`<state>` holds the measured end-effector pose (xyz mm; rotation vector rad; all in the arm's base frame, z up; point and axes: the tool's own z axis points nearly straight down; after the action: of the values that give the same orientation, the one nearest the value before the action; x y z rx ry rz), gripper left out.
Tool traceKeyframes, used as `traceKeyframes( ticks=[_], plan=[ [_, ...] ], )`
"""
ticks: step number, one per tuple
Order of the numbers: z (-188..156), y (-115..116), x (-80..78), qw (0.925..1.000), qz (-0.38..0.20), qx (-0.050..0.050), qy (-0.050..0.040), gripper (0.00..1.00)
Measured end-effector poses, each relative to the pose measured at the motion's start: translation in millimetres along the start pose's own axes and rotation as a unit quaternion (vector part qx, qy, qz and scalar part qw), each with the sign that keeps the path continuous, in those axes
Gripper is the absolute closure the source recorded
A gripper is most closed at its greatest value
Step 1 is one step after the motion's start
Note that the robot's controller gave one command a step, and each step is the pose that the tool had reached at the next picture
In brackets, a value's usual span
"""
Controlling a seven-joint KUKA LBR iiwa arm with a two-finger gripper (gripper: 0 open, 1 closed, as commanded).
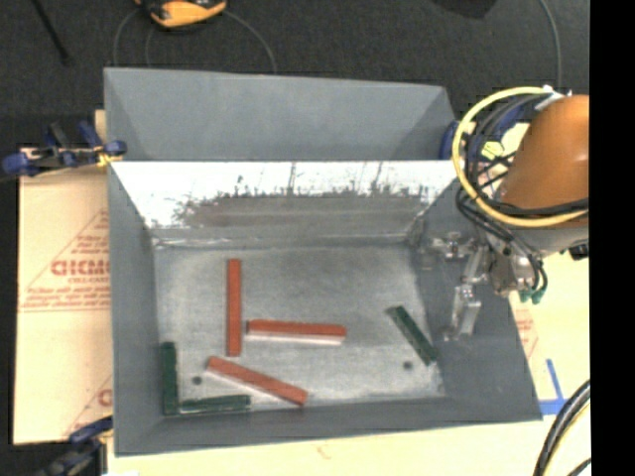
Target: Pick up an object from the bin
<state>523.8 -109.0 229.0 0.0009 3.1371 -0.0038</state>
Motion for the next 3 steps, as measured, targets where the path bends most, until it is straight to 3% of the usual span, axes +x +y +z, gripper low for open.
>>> traceKeyframes(
  ticks=[1,2,3],
  plan=[
    [0.0,0.0,0.0,1.0000,0.000,0.000,0.0000,0.00],
    [48.0,-9.3,9.6,0.9996,-0.027,0.000,-0.0029,0.00],
    [140.6,-37.8,23.6,0.9964,0.084,0.000,0.0010,1.00]
  ],
)
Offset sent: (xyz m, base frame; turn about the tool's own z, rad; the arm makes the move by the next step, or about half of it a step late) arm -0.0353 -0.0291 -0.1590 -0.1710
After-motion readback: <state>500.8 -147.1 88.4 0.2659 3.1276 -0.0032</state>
